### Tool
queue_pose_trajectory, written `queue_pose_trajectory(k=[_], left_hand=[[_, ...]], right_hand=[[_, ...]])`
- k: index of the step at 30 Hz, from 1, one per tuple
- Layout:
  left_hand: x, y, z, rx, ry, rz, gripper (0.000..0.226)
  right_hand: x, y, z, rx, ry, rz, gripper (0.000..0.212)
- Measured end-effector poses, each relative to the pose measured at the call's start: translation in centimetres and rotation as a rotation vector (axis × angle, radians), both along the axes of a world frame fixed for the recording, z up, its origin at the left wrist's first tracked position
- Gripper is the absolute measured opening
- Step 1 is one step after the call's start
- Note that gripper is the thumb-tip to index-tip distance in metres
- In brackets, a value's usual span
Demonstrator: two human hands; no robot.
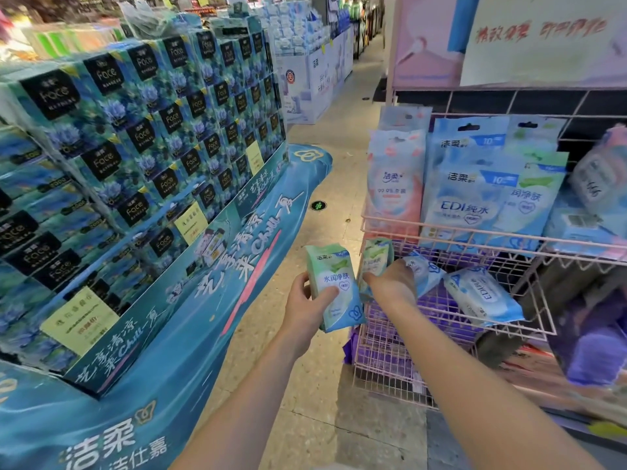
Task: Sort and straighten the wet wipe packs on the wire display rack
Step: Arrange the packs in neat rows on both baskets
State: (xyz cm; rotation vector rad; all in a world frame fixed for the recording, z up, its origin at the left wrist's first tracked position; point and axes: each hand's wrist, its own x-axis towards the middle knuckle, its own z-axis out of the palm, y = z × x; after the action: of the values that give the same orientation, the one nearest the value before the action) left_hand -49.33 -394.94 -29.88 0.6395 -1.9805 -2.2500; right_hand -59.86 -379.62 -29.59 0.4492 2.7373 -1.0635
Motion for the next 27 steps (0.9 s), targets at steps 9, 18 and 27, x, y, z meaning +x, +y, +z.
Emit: queue_pose_trajectory(k=[9, 18, 27], left_hand=[[-1.3, -3.0, -0.2, 0.032, -0.002, -0.041, 0.050], [-2.0, -3.9, -0.6, 0.056, -0.029, -0.089, 0.052], [-0.6, -4.3, -1.0, 0.070, 0.025, -0.154, 0.041]], right_hand=[[0.5, 0.9, 0.3, -0.304, 0.321, -0.211, 0.027], [6.9, 2.9, 2.8, -0.648, 0.335, -0.002, 0.028], [10.6, -0.4, 0.5, -0.928, 0.149, -0.052, 0.030]])
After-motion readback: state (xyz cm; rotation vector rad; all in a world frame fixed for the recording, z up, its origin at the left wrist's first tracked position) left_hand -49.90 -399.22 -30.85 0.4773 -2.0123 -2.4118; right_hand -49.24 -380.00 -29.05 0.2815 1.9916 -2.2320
